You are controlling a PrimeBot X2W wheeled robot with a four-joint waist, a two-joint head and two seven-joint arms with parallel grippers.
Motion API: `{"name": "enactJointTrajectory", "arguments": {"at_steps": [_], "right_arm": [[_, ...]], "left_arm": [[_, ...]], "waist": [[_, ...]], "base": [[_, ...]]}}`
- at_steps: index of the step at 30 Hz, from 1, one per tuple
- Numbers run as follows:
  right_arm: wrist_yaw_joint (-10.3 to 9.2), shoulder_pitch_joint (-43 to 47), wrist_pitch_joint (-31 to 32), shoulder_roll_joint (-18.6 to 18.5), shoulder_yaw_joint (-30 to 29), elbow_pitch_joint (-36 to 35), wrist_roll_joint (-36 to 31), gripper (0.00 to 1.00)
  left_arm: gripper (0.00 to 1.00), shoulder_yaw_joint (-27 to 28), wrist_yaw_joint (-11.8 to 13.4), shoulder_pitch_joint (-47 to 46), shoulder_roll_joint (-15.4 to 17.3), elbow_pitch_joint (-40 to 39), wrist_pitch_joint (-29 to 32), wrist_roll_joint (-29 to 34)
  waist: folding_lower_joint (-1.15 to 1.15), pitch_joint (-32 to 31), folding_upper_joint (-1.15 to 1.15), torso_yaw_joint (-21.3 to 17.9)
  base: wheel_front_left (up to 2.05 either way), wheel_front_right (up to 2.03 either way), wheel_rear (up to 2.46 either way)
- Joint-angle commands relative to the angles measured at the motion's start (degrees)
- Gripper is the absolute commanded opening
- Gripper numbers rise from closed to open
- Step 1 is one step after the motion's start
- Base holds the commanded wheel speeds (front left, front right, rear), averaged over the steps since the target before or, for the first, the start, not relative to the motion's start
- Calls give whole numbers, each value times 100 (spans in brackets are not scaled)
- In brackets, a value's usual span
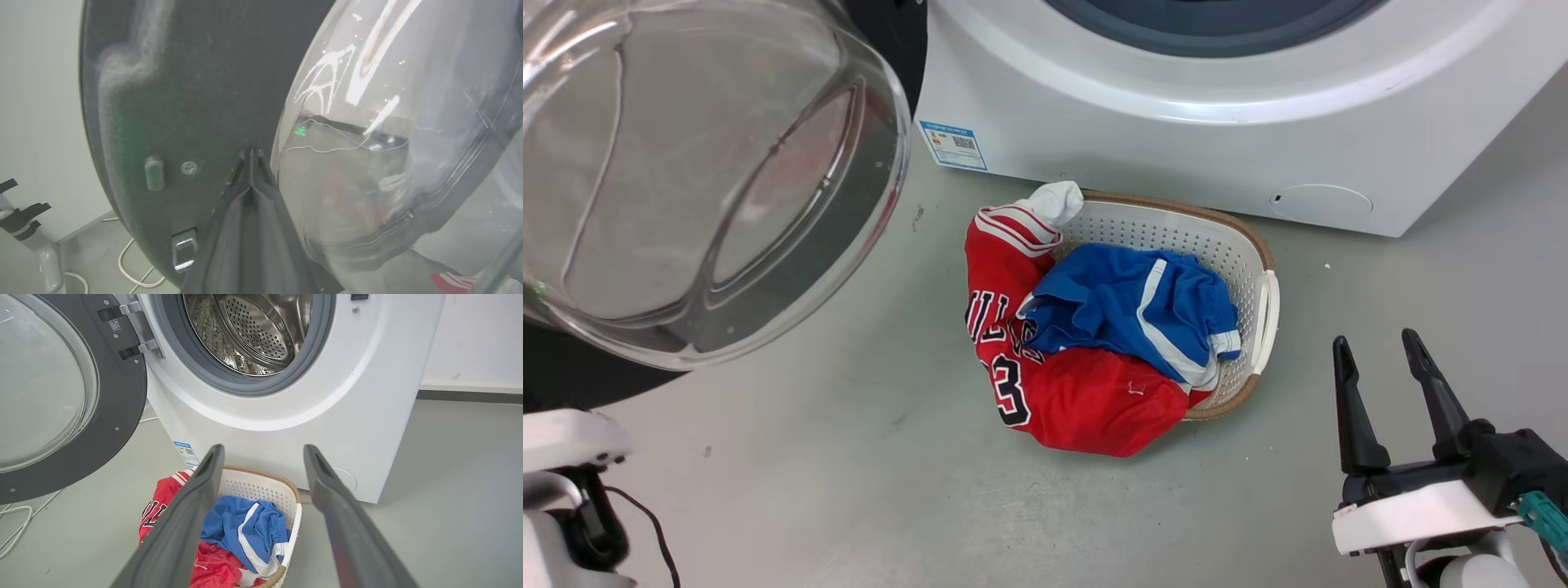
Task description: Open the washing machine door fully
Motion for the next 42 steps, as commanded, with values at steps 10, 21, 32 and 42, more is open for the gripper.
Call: {"name": "enactJointTrajectory", "arguments": {"at_steps": [10,21,32,42], "right_arm": [[-2,-139,-12,13,-34,-41,-58,100],[-2,-195,-12,13,-3,17,-4,100],[-2,-40,-12,13,48,83,149,100],[-2,255,-12,13,42,76,256,100]], "left_arm": [[0,558,-133,-554,298,543,-12,29],[0,851,-409,-726,341,908,-14,238],[0,855,-668,-251,279,848,-15,506],[0,478,-791,502,-106,14,-15,722]], "waist": [[-1,209,0,-160],[-1,175,0,-183],[-1,-311,0,-248],[-1,-984,0,-228]], "base": [[0,0,0],[0,0,0],[0,0,0],[0,0,0]]}}
